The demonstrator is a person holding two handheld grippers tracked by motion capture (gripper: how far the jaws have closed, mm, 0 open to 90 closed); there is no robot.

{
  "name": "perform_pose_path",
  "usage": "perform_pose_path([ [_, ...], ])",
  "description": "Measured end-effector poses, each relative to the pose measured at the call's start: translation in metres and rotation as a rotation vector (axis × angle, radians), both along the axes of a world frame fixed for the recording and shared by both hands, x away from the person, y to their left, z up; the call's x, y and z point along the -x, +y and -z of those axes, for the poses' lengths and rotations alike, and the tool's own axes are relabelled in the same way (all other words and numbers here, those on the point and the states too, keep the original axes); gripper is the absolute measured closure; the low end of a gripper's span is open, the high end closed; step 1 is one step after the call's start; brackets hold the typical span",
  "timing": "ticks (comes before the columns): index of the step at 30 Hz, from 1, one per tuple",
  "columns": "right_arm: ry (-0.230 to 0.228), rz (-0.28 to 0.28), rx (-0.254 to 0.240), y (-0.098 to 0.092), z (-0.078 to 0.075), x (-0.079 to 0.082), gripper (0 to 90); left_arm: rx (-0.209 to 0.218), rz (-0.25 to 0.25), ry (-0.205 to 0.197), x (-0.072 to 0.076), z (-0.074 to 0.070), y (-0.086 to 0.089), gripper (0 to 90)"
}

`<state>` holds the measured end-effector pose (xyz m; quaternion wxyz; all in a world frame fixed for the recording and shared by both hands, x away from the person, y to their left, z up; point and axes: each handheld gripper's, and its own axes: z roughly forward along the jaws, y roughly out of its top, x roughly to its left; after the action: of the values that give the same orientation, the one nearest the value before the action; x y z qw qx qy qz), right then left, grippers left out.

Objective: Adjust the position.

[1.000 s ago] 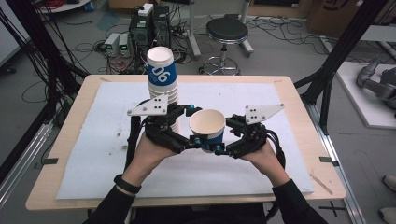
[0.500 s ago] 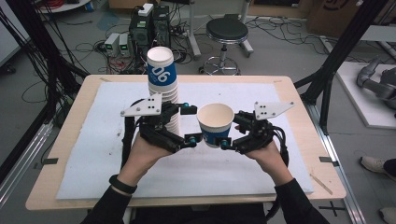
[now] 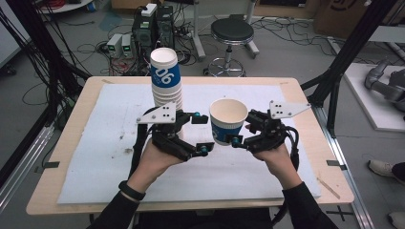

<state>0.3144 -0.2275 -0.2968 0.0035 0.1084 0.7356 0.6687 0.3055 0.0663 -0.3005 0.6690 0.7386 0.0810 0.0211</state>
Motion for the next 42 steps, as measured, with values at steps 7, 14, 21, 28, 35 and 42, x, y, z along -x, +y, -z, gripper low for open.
perform_pose_path([
  [7, 0.001, 0.001, -0.004, 0.000, 0.000, 0.001, 26.9, 0.005, -0.007, 0.017, -0.002, 0.006, -0.003, 15.6],
  [14, 0.002, -0.002, -0.001, 0.003, 0.000, 0.001, 26.9, -0.008, 0.010, 0.023, -0.003, 0.011, -0.010, 15.6],
  [21, 0.000, -0.010, 0.001, 0.006, 0.000, 0.003, 26.9, -0.012, 0.011, 0.032, -0.002, 0.014, -0.016, 15.6],
  [28, 0.002, -0.016, 0.001, 0.010, 0.001, 0.004, 26.9, -0.014, 0.009, 0.033, -0.003, 0.015, -0.019, 15.6],
  [35, 0.003, -0.025, 0.004, 0.013, 0.002, 0.004, 26.9, -0.015, 0.009, 0.036, -0.004, 0.015, -0.020, 17.0],
  [42, 0.011, -0.032, 0.008, 0.016, 0.003, 0.005, 26.9, -0.019, 0.016, 0.032, -0.004, 0.015, -0.021, 23.4],
])
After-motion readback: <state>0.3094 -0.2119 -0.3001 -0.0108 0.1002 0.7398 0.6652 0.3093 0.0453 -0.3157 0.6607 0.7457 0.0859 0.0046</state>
